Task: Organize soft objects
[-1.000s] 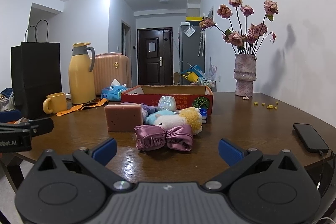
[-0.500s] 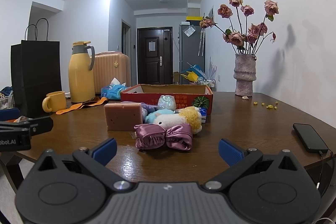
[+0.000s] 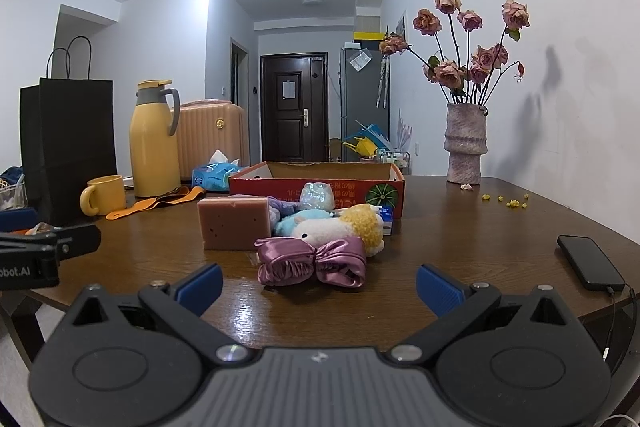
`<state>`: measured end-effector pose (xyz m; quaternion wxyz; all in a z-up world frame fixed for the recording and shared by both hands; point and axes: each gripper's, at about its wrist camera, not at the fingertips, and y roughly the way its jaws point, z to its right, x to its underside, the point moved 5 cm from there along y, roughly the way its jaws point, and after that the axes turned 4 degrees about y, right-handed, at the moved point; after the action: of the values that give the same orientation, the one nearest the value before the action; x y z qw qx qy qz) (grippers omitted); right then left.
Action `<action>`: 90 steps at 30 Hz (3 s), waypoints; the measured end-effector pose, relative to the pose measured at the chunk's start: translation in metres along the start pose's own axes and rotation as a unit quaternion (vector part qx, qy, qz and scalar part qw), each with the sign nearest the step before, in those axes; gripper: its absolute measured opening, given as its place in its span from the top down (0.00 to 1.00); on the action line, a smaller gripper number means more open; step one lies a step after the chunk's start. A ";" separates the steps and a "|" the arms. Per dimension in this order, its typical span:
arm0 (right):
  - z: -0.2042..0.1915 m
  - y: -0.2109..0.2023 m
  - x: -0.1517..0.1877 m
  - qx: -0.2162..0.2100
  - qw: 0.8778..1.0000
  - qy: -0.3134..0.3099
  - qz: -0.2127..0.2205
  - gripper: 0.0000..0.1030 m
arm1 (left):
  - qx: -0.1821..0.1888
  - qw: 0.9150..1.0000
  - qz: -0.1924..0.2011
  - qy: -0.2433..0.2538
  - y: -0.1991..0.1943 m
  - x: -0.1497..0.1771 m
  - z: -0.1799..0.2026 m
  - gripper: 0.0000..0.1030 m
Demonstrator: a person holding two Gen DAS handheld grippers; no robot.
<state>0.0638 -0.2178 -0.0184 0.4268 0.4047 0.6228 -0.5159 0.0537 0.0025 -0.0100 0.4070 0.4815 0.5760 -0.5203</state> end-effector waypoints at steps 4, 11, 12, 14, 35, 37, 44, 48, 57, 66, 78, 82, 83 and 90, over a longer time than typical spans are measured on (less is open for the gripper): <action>0.000 0.000 0.000 0.000 1.000 0.000 -0.001 0.00 | 0.000 1.000 -0.001 0.000 0.000 0.000 0.000 0.00; -0.001 0.001 0.000 -0.001 1.000 0.000 0.000 0.00 | 0.000 1.000 0.000 0.000 0.000 0.000 0.000 0.00; -0.001 0.001 0.000 -0.001 1.000 0.000 0.000 0.00 | 0.000 1.000 0.000 0.000 0.000 0.000 0.000 0.00; -0.002 0.001 0.000 -0.002 1.000 0.000 0.001 0.00 | 0.001 1.000 -0.001 0.002 0.000 0.000 0.001 0.00; -0.009 0.012 0.004 -0.013 1.000 -0.002 0.002 0.00 | 0.016 0.999 -0.023 0.018 0.020 0.006 0.000 0.00; -0.008 0.021 0.002 -0.018 1.000 0.006 0.005 0.00 | 0.028 0.999 -0.037 0.019 0.034 0.007 0.002 0.00; 0.019 0.074 -0.012 -0.036 0.997 0.054 -0.031 0.00 | 0.107 0.990 -0.092 -0.004 0.095 0.004 0.029 0.00; 0.047 0.108 -0.022 -0.044 0.991 0.114 -0.051 0.00 | 0.152 0.982 -0.107 -0.039 0.124 -0.006 0.046 0.12; 0.077 0.176 -0.020 -0.074 0.977 0.171 -0.103 0.45 | 0.200 0.962 -0.175 -0.066 0.188 0.002 0.077 0.32; 0.074 0.189 -0.007 -0.110 0.966 0.197 -0.125 0.77 | 0.238 0.950 -0.189 -0.078 0.193 0.006 0.078 0.79; 0.059 0.154 -0.030 -0.114 0.974 0.171 -0.094 0.81 | 0.256 0.953 -0.149 -0.064 0.162 -0.023 0.071 0.82; 0.057 0.152 -0.074 -0.134 0.975 0.168 -0.058 0.81 | 0.286 0.948 -0.119 -0.080 0.172 -0.068 0.051 0.82; 0.058 0.159 -0.087 -0.142 0.973 0.171 -0.058 0.81 | 0.289 0.947 -0.114 -0.085 0.180 -0.081 0.045 0.82; 0.041 0.279 -0.202 -0.167 0.973 0.145 -0.060 0.82 | 0.248 0.961 -0.102 -0.060 0.297 -0.174 0.012 0.82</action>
<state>0.3940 -0.2316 0.0859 0.3613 0.3601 0.7787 -0.3652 0.3796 -0.0334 0.0961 0.2534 0.4737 0.4493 -0.7139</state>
